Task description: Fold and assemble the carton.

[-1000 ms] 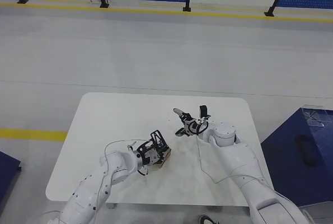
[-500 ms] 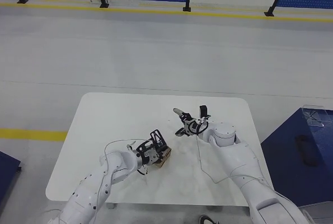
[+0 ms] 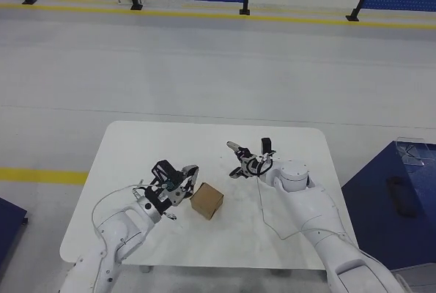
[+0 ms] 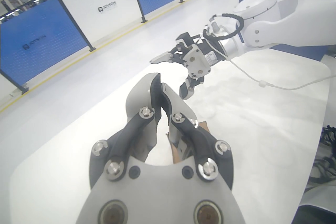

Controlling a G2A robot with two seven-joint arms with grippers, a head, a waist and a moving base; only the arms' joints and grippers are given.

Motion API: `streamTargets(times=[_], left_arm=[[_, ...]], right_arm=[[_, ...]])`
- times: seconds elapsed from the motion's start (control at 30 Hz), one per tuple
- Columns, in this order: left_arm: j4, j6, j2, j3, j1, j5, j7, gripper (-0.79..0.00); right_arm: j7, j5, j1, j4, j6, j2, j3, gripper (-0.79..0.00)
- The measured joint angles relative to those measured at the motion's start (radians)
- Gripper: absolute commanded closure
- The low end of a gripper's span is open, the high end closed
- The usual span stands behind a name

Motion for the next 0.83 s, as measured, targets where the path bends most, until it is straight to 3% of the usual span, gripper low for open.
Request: streamTargets(times=[0.1,0.23,0.43,0.57,0.83], left_arm=[[0.0,0.0,0.0,0.0,0.001,-0.001,-0.001,-0.175],[0.001,0.0,0.0,0.001,0.0,-0.001,-0.001,-0.446],[0.001,0.0,0.0,0.001,0.0,-0.001,-0.001,-0.707],[0.001,0.0,0.0,0.001,0.0,-0.001,-0.001,-0.776],[0.001,0.0,0.0,0.001,0.0,-0.001,-0.001,-0.784]], right_arm=[[0.0,0.0,0.0,0.0,0.0,0.0,0.0,-0.784],[0.0,0.0,0.0,0.0,0.0,0.0,0.0,-0.784],[0.0,0.0,0.0,0.0,0.0,0.0,0.0,-0.784],[0.0,0.0,0.0,0.0,0.0,0.0,0.0,-0.784],[0.0,0.0,0.0,0.0,0.0,0.0,0.0,-0.784]])
